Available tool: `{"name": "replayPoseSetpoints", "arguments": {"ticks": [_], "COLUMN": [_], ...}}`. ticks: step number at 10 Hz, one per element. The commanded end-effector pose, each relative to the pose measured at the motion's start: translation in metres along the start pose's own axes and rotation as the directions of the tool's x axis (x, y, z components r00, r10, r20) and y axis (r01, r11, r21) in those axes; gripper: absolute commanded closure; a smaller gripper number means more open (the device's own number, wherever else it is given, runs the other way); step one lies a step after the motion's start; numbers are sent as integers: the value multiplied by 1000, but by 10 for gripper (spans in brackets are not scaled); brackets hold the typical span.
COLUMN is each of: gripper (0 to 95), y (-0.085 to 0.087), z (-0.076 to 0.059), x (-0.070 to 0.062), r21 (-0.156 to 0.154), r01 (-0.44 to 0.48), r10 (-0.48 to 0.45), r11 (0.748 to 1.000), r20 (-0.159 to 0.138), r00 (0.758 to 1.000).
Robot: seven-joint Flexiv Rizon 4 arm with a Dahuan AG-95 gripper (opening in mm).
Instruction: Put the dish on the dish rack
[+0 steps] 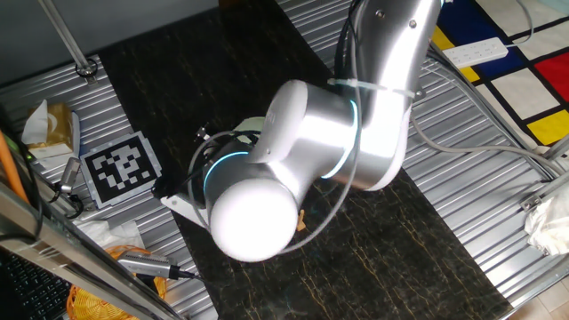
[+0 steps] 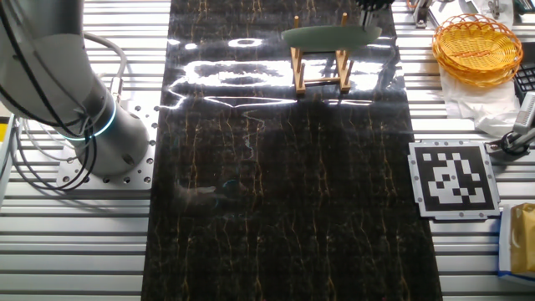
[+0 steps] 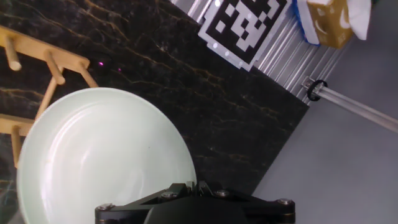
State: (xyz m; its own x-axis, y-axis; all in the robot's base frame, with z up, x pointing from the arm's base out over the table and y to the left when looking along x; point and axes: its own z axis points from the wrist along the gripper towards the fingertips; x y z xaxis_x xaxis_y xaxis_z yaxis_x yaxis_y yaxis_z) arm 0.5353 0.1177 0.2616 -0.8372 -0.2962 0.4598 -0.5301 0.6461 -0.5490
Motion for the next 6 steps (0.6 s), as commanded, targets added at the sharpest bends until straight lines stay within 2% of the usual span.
{"name": "replayPoseSetpoints", "arguments": {"ticks": [1,2,6], "gripper": [950,950,950], "y": [1,1,1], "z": [-2,-2,-1], "x": [-3,-3,-4], "r21": [12,25,47], "r01": [-4,-7,-17], "r10": [4,8,19], "r11": [1000,1000,999], "r20": [-16,-28,-39], "r00": [1000,1000,999]}}
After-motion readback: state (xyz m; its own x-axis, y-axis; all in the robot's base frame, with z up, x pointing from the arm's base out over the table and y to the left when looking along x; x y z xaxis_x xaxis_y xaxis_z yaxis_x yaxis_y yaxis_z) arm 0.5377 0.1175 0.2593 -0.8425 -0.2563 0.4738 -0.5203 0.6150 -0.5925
